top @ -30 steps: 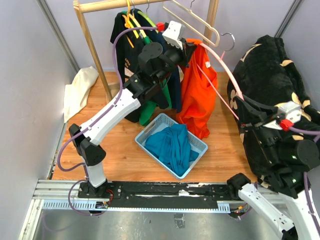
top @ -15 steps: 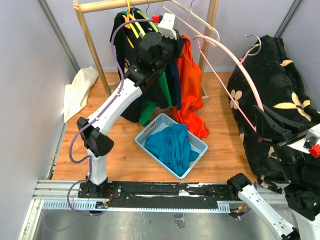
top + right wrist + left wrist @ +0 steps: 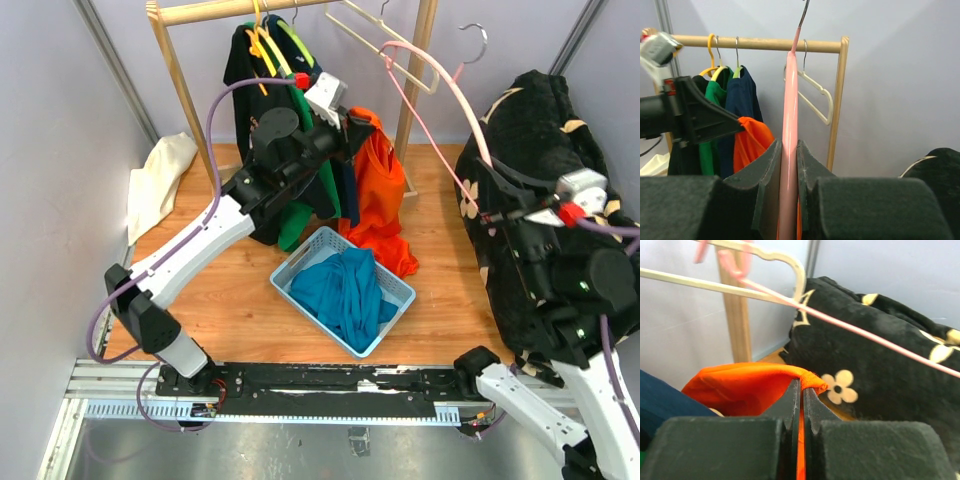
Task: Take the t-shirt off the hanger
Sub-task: Remove the T-shirt from the hanger, then place the hanger on the clothesline.
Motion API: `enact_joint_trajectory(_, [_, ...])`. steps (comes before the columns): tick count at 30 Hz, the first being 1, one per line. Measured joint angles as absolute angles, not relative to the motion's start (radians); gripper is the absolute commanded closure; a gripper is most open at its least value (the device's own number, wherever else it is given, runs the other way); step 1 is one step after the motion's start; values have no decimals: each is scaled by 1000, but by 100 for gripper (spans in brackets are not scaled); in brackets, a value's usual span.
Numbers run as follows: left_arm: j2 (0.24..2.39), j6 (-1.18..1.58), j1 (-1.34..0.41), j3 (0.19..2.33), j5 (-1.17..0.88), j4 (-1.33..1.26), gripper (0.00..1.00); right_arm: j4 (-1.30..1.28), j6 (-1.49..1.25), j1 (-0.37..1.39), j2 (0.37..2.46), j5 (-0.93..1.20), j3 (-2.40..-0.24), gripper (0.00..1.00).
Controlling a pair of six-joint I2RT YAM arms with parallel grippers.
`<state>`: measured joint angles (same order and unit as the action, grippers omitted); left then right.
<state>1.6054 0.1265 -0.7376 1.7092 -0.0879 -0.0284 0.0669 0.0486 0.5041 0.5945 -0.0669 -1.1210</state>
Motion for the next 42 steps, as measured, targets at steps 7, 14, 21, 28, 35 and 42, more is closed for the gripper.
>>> enact_joint_trajectory(7, [1484, 147, -805, 1545, -89, -81, 99, 123, 51, 504, 798, -64, -1183, 99])
enact_joint_trajectory(14, [1400, 167, -815, 1401, -86, -110, 99, 181, 81, 504, 959, -36, -1262, 99])
enact_joint_trajectory(21, [1347, 167, -825, 1371, -92, -111, 100, 247, 111, 504, 1116, -6, -1373, 99])
enact_joint_trajectory(28, [1318, 165, -831, 1342, -107, -110, 100, 294, 107, 494, 1260, 62, -1453, 99])
enact_joint_trajectory(35, [1292, 162, -833, 1327, -107, -102, 99, 322, 75, 452, 1332, 160, -1472, 99])
enact_joint_trajectory(42, [1280, 161, -833, 1327, -107, -94, 100, 374, 27, 381, 1401, 237, -1515, 99])
